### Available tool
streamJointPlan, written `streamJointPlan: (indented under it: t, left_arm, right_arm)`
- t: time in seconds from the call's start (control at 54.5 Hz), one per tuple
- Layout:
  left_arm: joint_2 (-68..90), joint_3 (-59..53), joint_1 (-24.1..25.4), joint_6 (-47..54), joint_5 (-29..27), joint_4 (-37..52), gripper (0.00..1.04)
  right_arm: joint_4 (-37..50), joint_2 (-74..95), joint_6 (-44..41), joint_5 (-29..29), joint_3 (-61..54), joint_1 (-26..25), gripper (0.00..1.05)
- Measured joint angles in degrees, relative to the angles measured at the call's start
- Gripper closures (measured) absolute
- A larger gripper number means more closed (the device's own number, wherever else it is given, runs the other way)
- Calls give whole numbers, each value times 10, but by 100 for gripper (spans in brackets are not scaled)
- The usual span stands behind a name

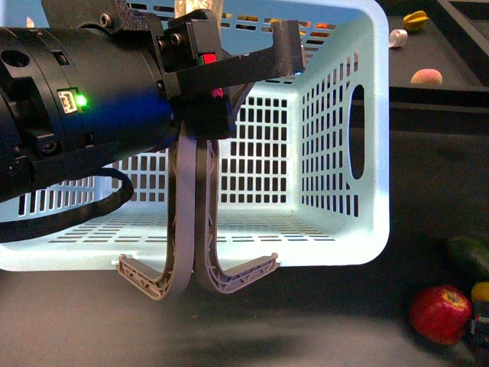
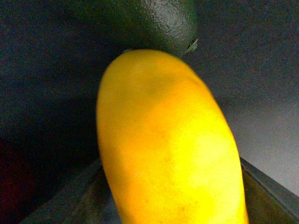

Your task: Pick mango with right arm and hold basket with left

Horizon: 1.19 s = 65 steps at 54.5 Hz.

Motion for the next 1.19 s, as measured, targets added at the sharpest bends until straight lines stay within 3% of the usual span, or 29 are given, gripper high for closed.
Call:
streamJointPlan:
  t: [0.073,0.183,0.661,0.881,1.193]
  left_arm:
    - [0,0,0,0,0,0,99]
    - [0,0,0,0,0,0,99]
    - [0,0,0,0,0,0,99]
    - [0,0,0,0,1,0,99]
    - [0,0,0,0,0,0,99]
  right_arm:
    - [0,0,0,-3,0,0,41]
    - [0,-7,1,-21,-10,-5,48]
    - [-7,-249,50,-161,-160,2,48]
    - [-63,-427,114,-203,-227,60,49]
    - [-167,-677,230,-205,-239,208,49]
